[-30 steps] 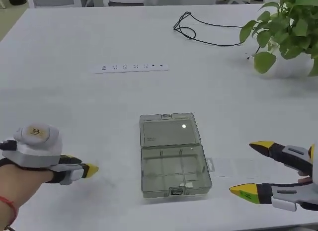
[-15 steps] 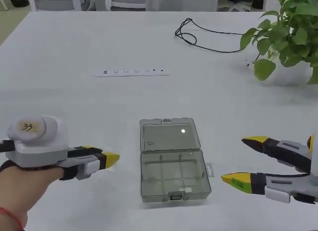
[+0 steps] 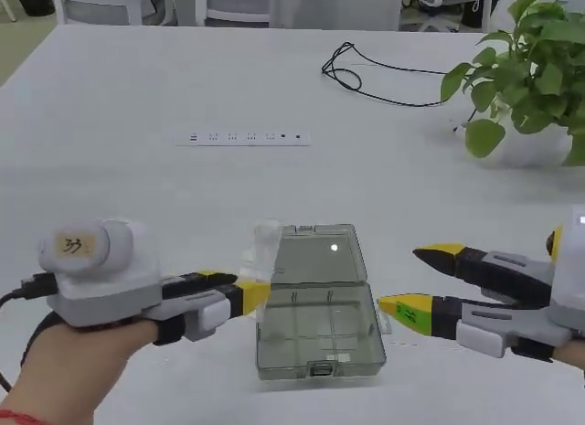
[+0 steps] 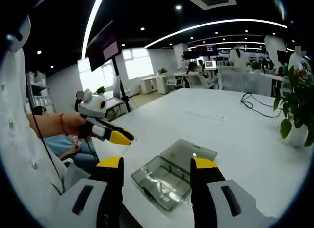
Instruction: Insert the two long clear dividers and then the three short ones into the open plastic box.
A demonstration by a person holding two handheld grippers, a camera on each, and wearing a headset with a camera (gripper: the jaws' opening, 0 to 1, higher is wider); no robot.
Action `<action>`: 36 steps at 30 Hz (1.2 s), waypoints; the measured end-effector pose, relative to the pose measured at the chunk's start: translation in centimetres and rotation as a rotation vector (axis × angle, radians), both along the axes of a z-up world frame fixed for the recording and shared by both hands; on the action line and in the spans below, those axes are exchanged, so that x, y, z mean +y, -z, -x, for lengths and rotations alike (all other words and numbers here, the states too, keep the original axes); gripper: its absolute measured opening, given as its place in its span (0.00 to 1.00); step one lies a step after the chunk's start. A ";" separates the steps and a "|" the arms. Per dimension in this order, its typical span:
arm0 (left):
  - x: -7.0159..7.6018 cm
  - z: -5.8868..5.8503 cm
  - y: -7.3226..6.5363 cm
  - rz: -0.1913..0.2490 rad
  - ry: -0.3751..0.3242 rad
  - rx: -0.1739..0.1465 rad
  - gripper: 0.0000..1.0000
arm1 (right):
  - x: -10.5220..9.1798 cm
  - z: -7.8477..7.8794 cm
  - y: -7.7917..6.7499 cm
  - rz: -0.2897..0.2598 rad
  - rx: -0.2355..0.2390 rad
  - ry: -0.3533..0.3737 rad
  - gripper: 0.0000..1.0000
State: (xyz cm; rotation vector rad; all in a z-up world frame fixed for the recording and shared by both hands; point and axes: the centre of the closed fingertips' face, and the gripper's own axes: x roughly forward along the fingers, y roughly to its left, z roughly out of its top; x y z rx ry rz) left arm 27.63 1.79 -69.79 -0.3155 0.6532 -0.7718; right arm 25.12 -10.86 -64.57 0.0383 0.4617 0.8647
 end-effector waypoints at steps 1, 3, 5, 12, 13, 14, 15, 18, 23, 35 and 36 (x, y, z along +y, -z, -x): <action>-0.4 0.1 -0.2 0.009 0.002 -0.006 0.30 | 0.2 -0.1 0.1 0.002 0.012 0.013 0.54; -1.0 0.3 -0.5 0.022 0.007 -0.012 0.30 | 0.5 -0.3 0.1 0.000 0.018 0.024 0.52; -1.5 0.4 -0.6 0.031 0.017 -0.021 0.30 | 0.8 -0.3 0.2 -0.014 0.038 0.041 0.51; -3.6 1.0 -1.5 0.040 0.057 -0.047 0.30 | 2.6 -0.4 0.4 -0.067 0.079 0.067 0.41; -3.8 1.0 -1.6 0.039 0.062 -0.053 0.30 | 2.7 -0.4 0.4 -0.069 0.079 0.069 0.38; -4.1 1.2 -1.7 0.031 0.073 -0.062 0.30 | 2.9 -0.4 0.3 -0.081 0.085 0.077 0.36; -4.3 1.2 -1.7 0.027 0.076 -0.066 0.30 | 3.1 -0.4 0.3 -0.094 0.091 0.085 0.34; -4.9 1.5 -1.7 0.018 0.093 -0.081 0.30 | 3.7 -0.5 0.4 -0.121 0.124 0.105 0.30; -5.6 1.8 -1.9 -0.009 0.129 -0.111 0.30 | 4.3 -0.7 1.1 -0.134 0.152 0.114 0.25; -6.2 2.0 -1.9 -0.025 0.157 -0.126 0.30 | 4.8 -0.9 1.8 -0.147 0.191 0.142 0.16; -6.2 2.1 -1.8 -0.024 0.157 -0.125 0.30 | 4.8 -0.9 1.9 -0.145 0.195 0.143 0.16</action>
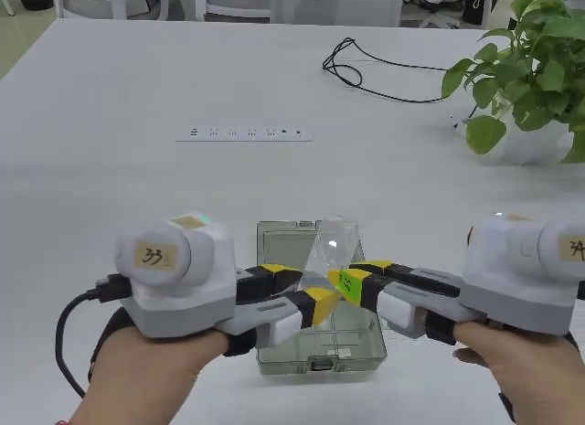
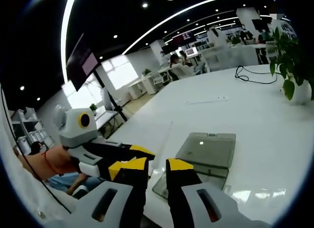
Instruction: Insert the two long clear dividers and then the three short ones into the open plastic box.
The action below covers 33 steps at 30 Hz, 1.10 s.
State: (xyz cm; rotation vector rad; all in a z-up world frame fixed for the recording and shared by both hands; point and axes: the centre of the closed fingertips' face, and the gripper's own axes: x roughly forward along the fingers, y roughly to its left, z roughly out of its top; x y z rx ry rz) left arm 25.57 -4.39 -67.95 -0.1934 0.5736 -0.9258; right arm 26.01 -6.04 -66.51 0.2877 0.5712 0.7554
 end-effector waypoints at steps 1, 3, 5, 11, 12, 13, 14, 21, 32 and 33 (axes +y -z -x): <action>0.0 0.0 0.0 0.001 0.000 0.002 0.30 | 0.0 0.0 0.1 0.001 0.003 0.002 0.15; 0.0 0.0 0.1 0.000 0.001 0.002 0.30 | 0.1 0.0 0.2 -0.005 0.010 0.006 0.12; 0.0 0.0 0.1 -0.002 -0.004 0.001 0.30 | 0.2 0.0 0.2 -0.013 0.017 0.018 0.09; 0.2 -0.2 0.2 -0.014 -0.007 -0.019 0.23 | 0.2 -0.1 0.0 -0.033 0.039 0.052 0.07; 0.2 -0.2 0.1 0.004 -0.008 -0.016 0.23 | 0.2 -0.2 0.0 -0.036 0.041 0.057 0.07; 0.0 -0.2 -0.1 0.034 -0.016 0.005 0.25 | 0.2 -0.1 0.0 -0.035 0.042 0.056 0.07; 0.0 -0.2 -0.2 0.038 -0.013 0.005 0.28 | 0.2 -0.1 0.0 -0.034 0.044 0.055 0.07; -0.2 0.2 -0.1 0.030 0.007 -0.003 0.31 | 0.2 -0.2 -0.1 -0.037 0.051 0.057 0.07; 1.3 0.4 0.4 0.000 0.046 -0.040 0.36 | -0.3 -0.6 0.0 -0.012 0.067 0.048 0.07; 1.5 0.4 0.4 -0.002 0.047 -0.043 0.37 | -0.3 -0.6 -0.1 -0.013 0.068 0.049 0.07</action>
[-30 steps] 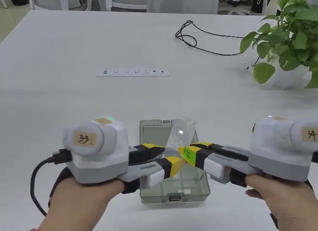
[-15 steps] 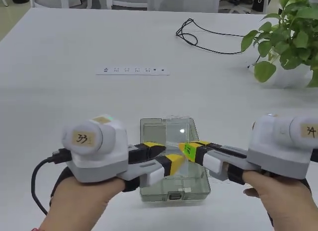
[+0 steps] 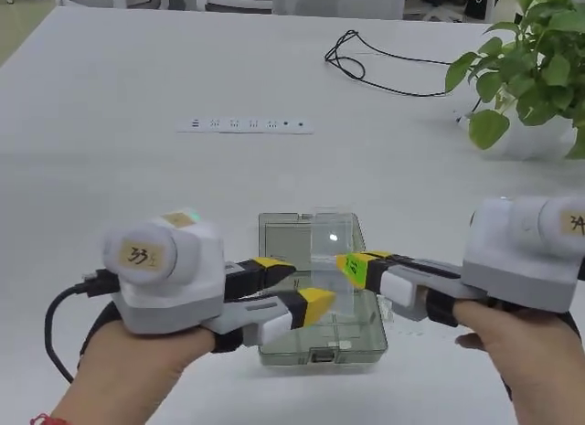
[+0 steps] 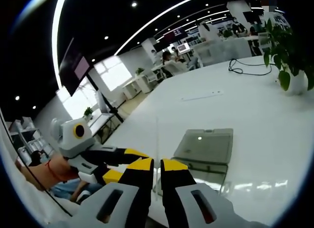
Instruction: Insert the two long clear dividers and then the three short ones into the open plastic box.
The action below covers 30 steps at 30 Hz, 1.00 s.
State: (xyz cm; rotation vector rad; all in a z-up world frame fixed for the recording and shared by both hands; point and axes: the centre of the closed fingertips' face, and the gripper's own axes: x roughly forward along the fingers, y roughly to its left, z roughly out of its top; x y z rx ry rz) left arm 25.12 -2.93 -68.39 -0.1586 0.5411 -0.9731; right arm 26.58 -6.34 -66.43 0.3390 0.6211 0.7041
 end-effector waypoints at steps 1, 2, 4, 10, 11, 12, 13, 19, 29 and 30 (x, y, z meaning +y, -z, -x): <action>0.2 0.1 0.0 -0.002 0.003 0.000 0.37 | -0.1 -0.1 0.0 0.007 -0.001 0.002 0.07; 0.3 0.1 0.1 -0.002 0.006 -0.002 0.38 | -0.2 -0.1 0.0 0.014 -0.003 0.002 0.07; 0.7 0.3 0.3 -0.017 0.018 -0.011 0.40 | -0.4 -0.2 0.0 0.018 -0.004 0.003 0.07; 1.9 0.4 0.7 -0.035 0.032 -0.020 0.46 | -1.0 -0.4 0.2 0.039 0.008 0.004 0.07; 2.1 0.4 0.8 -0.036 0.032 -0.020 0.47 | -1.2 -0.5 0.2 0.043 0.014 0.006 0.07; 2.4 0.4 0.9 -0.040 0.035 -0.021 0.48 | -1.3 -0.6 0.3 0.045 0.019 0.006 0.07; 2.5 0.5 0.9 -0.044 0.038 -0.026 0.50 | -1.5 -0.7 0.3 0.051 0.021 0.006 0.07; 3.5 0.8 1.6 -0.077 0.064 -0.041 0.58 | -2.1 -1.2 0.9 0.083 0.067 0.007 0.07; 4.5 0.9 2.5 -0.120 0.109 -0.072 0.74 | -2.7 -2.0 1.7 0.125 0.154 0.025 0.07; 4.6 0.9 2.7 -0.124 0.113 -0.076 0.75 | -2.7 -2.0 1.8 0.130 0.162 0.021 0.07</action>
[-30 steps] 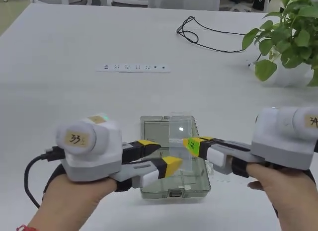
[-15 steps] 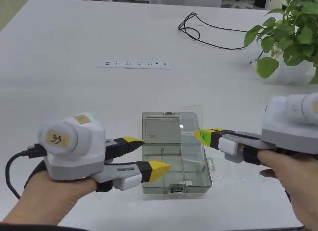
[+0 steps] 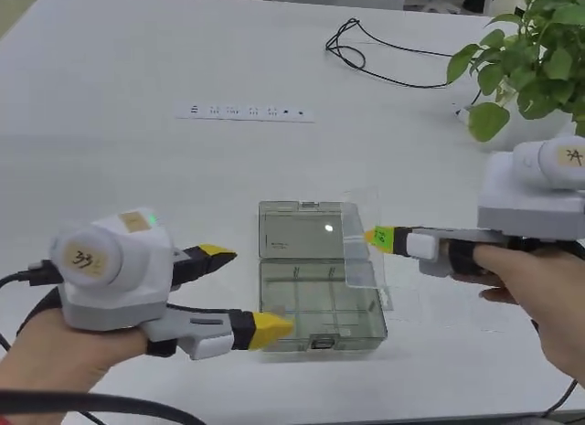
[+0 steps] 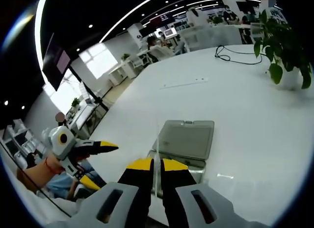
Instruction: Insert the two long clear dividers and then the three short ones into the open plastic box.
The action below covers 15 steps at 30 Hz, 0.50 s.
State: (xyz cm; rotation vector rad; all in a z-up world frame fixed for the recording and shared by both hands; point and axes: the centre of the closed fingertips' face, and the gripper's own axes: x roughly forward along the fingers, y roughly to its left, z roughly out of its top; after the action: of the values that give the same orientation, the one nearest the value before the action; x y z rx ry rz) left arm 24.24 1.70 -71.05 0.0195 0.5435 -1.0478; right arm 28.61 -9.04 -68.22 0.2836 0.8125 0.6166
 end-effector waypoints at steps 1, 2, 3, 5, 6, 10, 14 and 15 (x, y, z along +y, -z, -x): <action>0.1 0.1 0.1 -0.003 0.008 0.002 0.76 | 0.0 0.0 0.2 0.007 0.017 -0.001 0.07; 0.2 0.1 0.2 -0.007 0.014 0.001 0.76 | 0.0 0.1 0.4 0.012 0.032 -0.001 0.07; 0.3 0.0 0.4 -0.015 0.015 -0.004 0.77 | 0.0 0.1 0.6 0.021 0.048 -0.005 0.07; 0.6 -0.1 0.5 -0.012 0.017 -0.007 0.81 | -0.2 0.2 1.1 0.036 0.085 0.003 0.07; 0.7 -0.2 0.5 -0.014 0.017 -0.007 0.82 | -0.3 0.2 1.4 0.044 0.107 0.008 0.07; 1.1 -0.4 0.8 -0.028 0.024 -0.018 0.88 | -0.8 -0.2 2.7 0.056 0.193 0.018 0.07; 1.2 -0.4 1.0 -0.034 0.038 -0.027 0.93 | -0.9 -0.1 3.5 0.088 0.240 0.034 0.07; 1.2 -0.4 1.1 -0.036 0.042 -0.031 0.93 | -0.9 0.0 3.7 0.093 0.261 0.036 0.07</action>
State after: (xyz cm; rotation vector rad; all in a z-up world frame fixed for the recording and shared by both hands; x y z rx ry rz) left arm 24.65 2.91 -72.11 0.0786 0.5354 -1.0766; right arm 28.63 -9.90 -71.87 0.2972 1.0820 0.5124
